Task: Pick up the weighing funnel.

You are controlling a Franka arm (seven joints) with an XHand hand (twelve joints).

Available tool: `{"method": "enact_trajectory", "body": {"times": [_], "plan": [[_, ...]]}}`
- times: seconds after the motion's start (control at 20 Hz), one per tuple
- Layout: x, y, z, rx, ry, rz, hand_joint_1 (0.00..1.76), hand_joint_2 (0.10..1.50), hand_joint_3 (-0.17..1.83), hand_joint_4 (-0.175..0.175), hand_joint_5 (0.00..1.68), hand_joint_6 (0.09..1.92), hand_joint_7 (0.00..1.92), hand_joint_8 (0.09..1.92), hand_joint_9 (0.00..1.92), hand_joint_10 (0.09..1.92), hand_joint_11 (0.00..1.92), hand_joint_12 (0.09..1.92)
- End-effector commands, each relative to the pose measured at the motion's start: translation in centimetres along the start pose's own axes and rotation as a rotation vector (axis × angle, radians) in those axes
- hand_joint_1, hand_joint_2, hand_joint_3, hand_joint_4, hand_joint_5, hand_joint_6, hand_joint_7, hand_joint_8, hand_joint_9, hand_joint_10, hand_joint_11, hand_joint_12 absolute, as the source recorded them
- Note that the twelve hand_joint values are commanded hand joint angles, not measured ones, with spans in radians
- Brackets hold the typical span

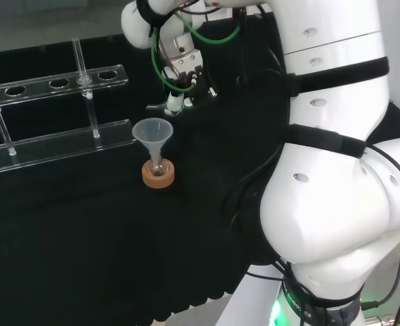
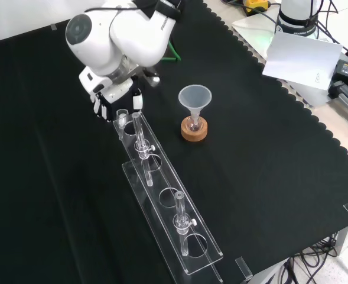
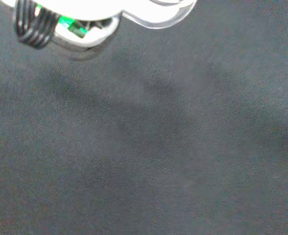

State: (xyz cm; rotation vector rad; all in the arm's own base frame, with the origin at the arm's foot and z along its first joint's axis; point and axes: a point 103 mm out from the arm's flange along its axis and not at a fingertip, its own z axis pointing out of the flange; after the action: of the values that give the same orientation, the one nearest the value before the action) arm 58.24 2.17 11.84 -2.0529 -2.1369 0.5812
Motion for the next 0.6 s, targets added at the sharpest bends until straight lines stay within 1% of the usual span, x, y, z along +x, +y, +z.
{"method": "enact_trajectory", "body": {"times": [0.05, 0.35, 0.6], "plan": [[-1.3, -4.0, -2.5, 0.006, -0.053, 0.031, 1.14, 0.64, 0.65, 0.175, 1.30, 0.61, 0.78, 0.62, 1.05, 0.33, 0.83, 1.06], [-1.9, -7.0, -4.3, 0.014, -0.102, 0.045, 1.14, 0.64, 0.66, 0.175, 1.30, 0.63, 0.75, 0.61, 1.04, 0.32, 0.83, 1.05], [-2.2, -9.5, -5.0, 0.016, -0.108, 0.060, 1.13, 0.64, 0.67, 0.175, 1.29, 0.66, 0.74, 0.63, 1.04, 0.30, 0.82, 1.05]]}}
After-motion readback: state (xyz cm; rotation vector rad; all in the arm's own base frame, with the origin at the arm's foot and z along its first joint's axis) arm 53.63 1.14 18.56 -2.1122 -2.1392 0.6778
